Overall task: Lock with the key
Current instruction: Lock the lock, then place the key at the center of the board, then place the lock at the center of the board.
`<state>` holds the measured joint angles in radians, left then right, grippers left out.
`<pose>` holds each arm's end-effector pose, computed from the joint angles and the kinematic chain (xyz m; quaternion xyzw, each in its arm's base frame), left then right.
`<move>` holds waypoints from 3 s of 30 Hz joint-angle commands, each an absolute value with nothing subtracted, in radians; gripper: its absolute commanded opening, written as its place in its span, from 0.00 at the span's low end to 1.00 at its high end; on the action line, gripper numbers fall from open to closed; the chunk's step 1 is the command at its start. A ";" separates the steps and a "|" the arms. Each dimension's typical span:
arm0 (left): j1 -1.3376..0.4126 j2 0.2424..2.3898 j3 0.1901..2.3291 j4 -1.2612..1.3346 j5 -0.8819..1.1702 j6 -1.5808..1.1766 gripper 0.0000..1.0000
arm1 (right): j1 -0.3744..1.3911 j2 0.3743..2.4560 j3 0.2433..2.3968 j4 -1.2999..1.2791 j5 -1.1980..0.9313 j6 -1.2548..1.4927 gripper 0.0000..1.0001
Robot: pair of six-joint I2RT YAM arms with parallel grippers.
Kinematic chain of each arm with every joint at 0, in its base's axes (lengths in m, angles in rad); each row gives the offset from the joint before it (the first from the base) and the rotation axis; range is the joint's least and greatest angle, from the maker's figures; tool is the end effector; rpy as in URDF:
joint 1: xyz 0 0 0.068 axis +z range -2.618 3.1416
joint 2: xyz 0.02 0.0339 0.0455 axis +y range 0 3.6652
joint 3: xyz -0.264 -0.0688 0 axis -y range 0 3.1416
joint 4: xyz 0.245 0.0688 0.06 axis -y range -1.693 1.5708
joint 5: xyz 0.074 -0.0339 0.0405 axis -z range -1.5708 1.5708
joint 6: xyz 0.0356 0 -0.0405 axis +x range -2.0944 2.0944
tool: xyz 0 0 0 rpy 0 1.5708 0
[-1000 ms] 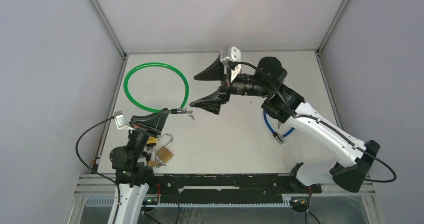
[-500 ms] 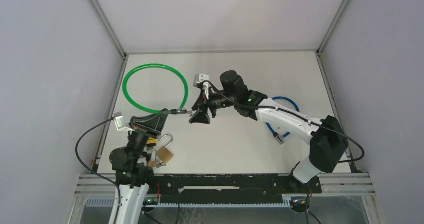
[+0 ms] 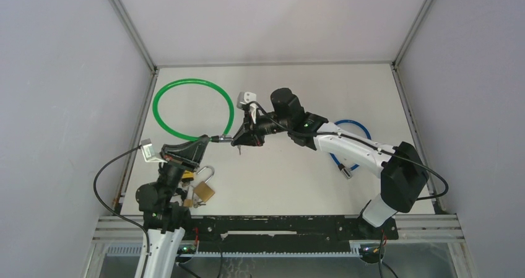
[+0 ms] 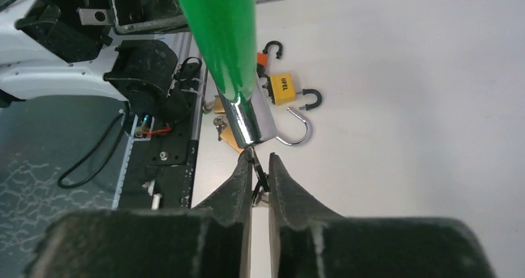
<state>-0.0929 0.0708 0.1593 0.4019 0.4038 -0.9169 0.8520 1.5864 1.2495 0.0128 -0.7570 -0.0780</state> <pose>0.0879 -0.0222 0.2639 -0.0442 0.5306 -0.4967 0.6855 0.2251 0.2945 0.3213 -0.5311 0.5776 0.4826 0.3891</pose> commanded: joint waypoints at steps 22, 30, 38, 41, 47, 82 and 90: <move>-0.063 0.089 0.206 0.539 0.374 -0.942 0.00 | 0.646 1.384 0.881 -0.016 -0.593 0.012 0.00; -0.064 0.063 0.176 0.472 0.352 -0.917 0.00 | 0.540 1.594 0.839 0.120 -0.523 0.396 0.00; -0.062 0.055 0.172 0.454 0.350 -0.908 0.00 | 0.472 1.742 0.875 0.092 -0.531 0.519 0.00; -0.062 0.058 0.173 0.455 0.351 -0.908 0.00 | 0.463 1.770 0.894 0.050 -0.499 0.516 0.00; -0.061 0.058 0.174 0.454 0.354 -0.908 0.00 | 0.439 1.773 0.930 -0.043 -0.456 0.477 0.22; -0.062 0.039 0.163 0.441 0.361 -0.896 0.00 | 0.937 1.546 1.533 0.193 -0.105 0.204 0.27; -0.063 0.022 0.158 0.402 0.327 -0.890 0.01 | 0.898 1.508 1.443 0.179 -0.130 0.261 0.00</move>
<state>-0.0704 0.0452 0.1631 0.3420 0.3683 -0.9077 0.9226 1.5639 1.4815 0.1532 -0.1093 0.2039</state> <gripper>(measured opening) 0.068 0.030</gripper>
